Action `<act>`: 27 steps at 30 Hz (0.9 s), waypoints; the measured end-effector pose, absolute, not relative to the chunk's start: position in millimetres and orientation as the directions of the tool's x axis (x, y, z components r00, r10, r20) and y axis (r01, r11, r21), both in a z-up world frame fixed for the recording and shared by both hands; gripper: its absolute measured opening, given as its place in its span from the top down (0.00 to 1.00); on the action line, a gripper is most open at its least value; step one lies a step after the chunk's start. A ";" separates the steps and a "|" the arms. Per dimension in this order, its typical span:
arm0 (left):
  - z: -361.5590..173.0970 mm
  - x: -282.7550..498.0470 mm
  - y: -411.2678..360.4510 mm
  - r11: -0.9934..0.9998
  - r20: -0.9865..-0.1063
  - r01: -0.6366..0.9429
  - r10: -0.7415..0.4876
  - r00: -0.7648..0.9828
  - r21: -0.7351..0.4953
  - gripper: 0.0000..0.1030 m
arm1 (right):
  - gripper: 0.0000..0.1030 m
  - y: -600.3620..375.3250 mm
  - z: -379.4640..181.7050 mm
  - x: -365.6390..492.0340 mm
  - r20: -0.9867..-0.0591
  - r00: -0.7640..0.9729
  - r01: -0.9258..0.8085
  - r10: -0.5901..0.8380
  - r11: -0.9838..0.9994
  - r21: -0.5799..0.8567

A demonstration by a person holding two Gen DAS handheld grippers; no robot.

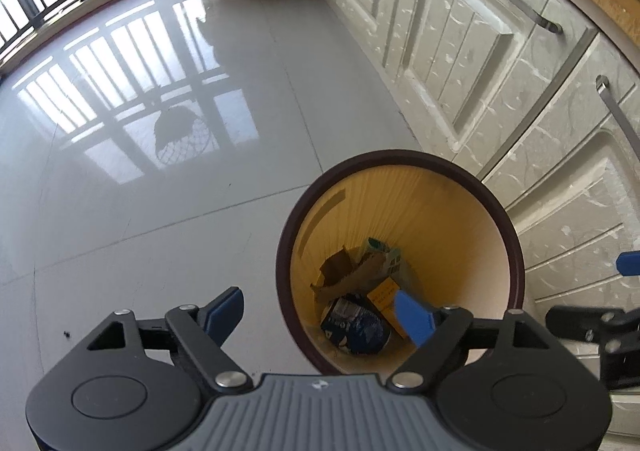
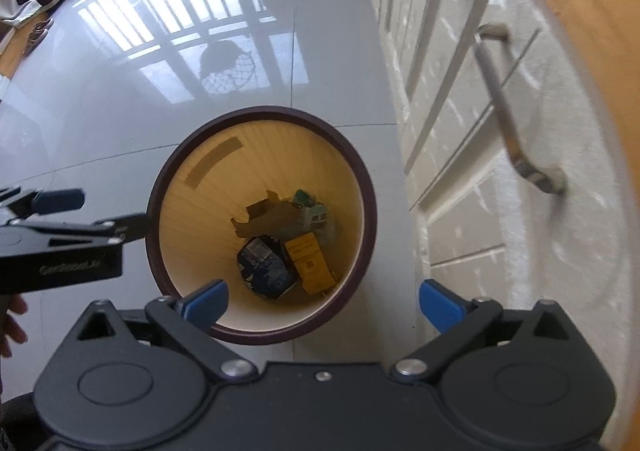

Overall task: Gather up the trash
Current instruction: 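Open both tools to drop the cardboard and yellow box into the wastebasket, then move both open tools back toward the remaining trash on the bench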

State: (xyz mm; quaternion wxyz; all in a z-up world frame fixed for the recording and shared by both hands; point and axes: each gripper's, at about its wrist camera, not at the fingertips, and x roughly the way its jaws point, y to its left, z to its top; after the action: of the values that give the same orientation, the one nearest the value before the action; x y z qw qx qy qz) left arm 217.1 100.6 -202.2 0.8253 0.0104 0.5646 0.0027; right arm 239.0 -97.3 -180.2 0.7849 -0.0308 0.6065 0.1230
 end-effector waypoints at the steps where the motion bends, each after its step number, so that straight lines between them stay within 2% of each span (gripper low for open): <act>1: -200.2 213.6 101.9 1.000 -0.932 0.000 0.019 0.362 0.020 0.17 | 0.00 -97.5 -177.3 237.5 -0.958 0.239 -0.228 0.156 0.968 0.101; 13: -164.6 179.3 119.4 0.997 -0.931 -0.078 0.020 0.365 -0.010 0.01 | 0.00 -93.8 -150.6 214.4 -0.944 0.293 -0.236 0.154 0.968 0.084; 27: -135.0 142.6 126.9 0.988 -0.921 -0.155 0.081 0.381 0.023 0.00 | 0.00 -90.6 -119.5 189.2 -0.911 0.378 -0.283 0.167 0.957 0.058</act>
State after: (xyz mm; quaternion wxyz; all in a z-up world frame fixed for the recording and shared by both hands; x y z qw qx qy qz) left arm 142.6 126.9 -135.0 0.8304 -0.0335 0.5516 0.0712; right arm 189.2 -90.6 -119.5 0.8282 -0.0535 0.5411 0.1357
